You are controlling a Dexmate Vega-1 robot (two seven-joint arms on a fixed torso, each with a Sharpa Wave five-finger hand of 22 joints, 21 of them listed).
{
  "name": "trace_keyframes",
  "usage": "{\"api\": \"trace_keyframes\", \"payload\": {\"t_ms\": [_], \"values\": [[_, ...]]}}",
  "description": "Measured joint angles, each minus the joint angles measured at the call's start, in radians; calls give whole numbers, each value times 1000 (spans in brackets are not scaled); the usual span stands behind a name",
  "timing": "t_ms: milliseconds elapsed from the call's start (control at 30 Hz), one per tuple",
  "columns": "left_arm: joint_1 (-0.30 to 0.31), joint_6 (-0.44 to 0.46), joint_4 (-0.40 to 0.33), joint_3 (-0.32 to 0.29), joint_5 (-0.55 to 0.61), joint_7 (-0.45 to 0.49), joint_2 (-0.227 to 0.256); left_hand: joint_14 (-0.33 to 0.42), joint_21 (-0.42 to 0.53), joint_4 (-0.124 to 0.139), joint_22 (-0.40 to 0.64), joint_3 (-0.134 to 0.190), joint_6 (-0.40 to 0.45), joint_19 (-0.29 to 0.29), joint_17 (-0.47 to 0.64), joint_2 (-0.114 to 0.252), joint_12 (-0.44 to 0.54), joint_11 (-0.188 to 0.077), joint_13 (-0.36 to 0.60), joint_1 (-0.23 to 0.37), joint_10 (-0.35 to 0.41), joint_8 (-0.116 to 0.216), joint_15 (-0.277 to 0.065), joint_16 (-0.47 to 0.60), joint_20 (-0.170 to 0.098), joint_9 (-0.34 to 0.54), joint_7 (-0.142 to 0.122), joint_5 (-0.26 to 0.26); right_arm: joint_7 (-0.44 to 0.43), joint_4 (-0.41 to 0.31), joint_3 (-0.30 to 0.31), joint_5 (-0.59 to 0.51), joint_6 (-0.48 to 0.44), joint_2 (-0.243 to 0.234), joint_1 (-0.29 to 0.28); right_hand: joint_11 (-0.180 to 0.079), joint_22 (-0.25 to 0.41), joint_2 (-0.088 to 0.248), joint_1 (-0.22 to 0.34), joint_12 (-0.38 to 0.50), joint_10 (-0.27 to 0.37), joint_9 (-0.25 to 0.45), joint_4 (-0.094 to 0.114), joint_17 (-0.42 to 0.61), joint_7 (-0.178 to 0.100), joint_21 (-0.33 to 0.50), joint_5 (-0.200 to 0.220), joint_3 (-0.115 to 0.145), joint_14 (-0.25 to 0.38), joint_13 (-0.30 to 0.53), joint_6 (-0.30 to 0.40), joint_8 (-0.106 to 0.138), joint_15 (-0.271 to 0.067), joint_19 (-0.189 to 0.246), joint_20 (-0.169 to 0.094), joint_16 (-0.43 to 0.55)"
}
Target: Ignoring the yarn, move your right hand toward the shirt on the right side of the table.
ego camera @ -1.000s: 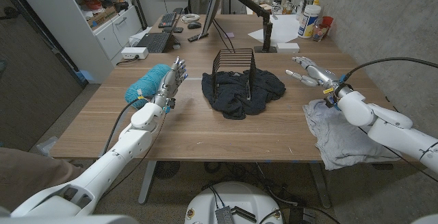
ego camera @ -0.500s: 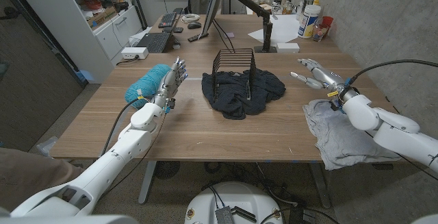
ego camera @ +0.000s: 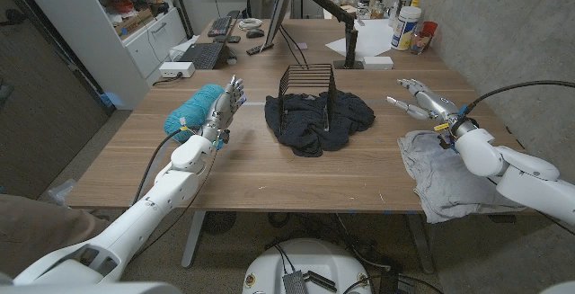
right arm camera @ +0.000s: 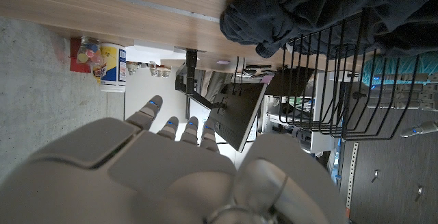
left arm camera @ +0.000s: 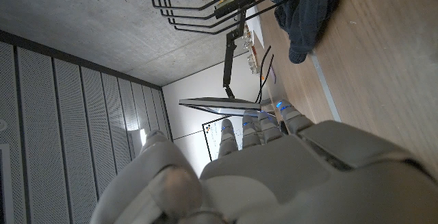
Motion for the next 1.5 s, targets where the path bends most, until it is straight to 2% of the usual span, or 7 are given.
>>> {"api": "trace_keyframes", "payload": {"t_ms": [800,1500], "values": [[-14,-10,27,4,-4,-19,-11,0,0,0,0,0,0,0,0,0,0,0,0,0,0,0,0,0,0,0,0,0,-35,-67,94,7,-84,-37,-128,-5,0,5,5,0,-5,0,-4,0,-10,0,0,4,0,0,2,0,0,4,4,0],[-43,-20,65,10,-7,-46,-22,0,0,-4,0,-4,0,0,0,0,0,0,0,0,0,0,0,0,0,0,0,0,-52,-122,180,5,-155,-28,-239,-5,0,5,5,0,-5,0,-4,0,-13,0,0,4,0,0,-1,0,0,4,4,0]]}}
